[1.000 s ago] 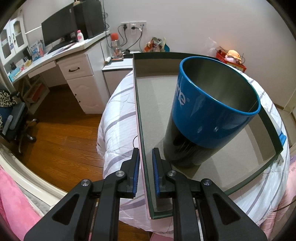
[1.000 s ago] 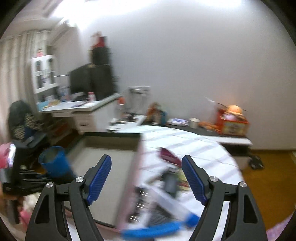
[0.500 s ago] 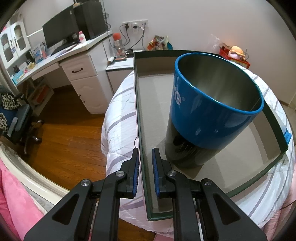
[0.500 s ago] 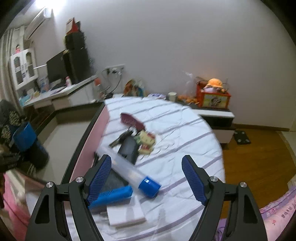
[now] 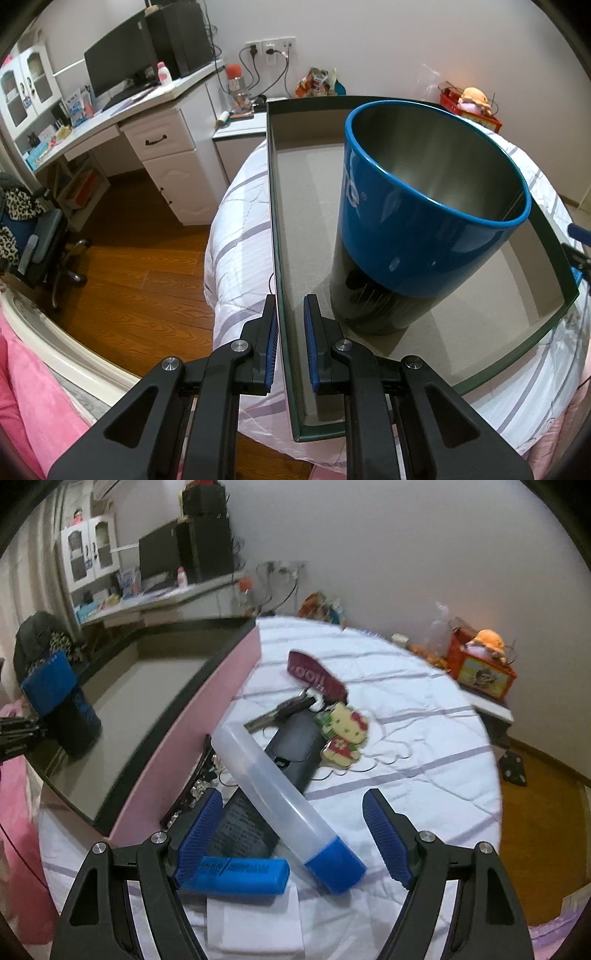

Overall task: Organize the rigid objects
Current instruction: 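Move the right gripper to the clear tube and grasp it, then carry the clear tube with the right gripper and release it in the tray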

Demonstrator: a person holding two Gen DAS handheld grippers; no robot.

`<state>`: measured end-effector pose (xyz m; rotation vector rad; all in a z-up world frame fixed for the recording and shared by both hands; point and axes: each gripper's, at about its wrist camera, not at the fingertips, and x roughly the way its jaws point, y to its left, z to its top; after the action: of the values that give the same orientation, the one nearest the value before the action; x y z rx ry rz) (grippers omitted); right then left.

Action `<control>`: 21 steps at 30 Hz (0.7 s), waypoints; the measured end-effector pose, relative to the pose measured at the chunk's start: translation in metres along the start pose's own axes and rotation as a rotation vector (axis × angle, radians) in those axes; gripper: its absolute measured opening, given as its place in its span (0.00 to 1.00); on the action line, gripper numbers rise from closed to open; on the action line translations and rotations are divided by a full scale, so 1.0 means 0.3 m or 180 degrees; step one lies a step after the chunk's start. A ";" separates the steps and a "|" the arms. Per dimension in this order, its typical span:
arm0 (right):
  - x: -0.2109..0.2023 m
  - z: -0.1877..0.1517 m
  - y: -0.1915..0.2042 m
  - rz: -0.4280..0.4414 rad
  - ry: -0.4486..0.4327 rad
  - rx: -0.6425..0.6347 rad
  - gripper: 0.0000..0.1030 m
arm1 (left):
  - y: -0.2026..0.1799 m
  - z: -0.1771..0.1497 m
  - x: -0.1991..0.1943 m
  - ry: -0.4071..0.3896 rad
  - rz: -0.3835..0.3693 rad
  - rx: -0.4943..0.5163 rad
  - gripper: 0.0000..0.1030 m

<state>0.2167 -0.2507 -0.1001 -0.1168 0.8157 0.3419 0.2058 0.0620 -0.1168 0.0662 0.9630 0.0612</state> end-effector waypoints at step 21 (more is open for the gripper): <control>0.052 -0.025 -0.225 -0.0286 0.0059 0.0880 0.27 | -0.005 0.001 0.002 0.0007 -0.0006 0.0007 0.15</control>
<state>0.2445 -0.3118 -0.1187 0.1016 0.8654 0.1412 0.2065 0.0606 -0.1173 0.0673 0.9655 0.0586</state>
